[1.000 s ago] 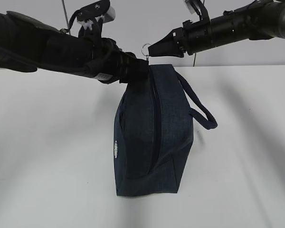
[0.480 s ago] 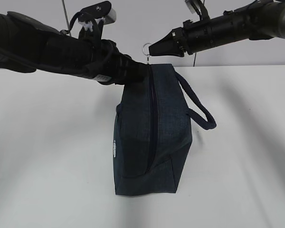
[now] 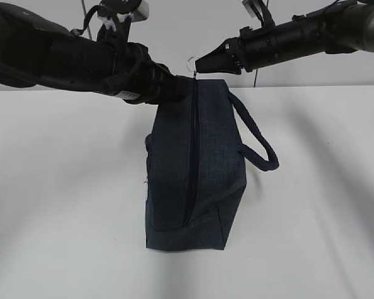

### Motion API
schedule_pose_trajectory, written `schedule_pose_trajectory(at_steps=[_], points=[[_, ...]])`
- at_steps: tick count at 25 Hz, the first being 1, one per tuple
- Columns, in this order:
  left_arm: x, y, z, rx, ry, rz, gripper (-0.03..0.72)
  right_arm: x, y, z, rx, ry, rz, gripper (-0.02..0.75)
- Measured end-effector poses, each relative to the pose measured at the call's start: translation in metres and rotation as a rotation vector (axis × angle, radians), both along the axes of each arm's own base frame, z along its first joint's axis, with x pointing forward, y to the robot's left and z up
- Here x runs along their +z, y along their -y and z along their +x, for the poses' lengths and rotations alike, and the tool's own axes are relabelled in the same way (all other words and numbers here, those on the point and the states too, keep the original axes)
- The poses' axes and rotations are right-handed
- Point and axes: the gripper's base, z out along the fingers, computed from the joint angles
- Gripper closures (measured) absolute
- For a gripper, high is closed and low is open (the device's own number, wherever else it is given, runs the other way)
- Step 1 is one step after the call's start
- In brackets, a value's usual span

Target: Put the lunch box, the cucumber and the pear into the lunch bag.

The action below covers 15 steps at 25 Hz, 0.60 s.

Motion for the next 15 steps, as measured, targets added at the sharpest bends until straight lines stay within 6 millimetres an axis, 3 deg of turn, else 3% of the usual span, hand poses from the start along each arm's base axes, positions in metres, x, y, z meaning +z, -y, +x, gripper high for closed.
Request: schedule_pose_trajectory(at_steps=[6,15], points=[[0.0,0.001,-0.003,-0.04,-0.005,0.01,0.664,-0.023,0.002,0.005,-0.004,-0.042,-0.002,0.738],[0.001,0.001,-0.005,-0.064,-0.006,0.018,0.664,-0.025,0.022,0.005,0.003,-0.063,0.012,0.738]])
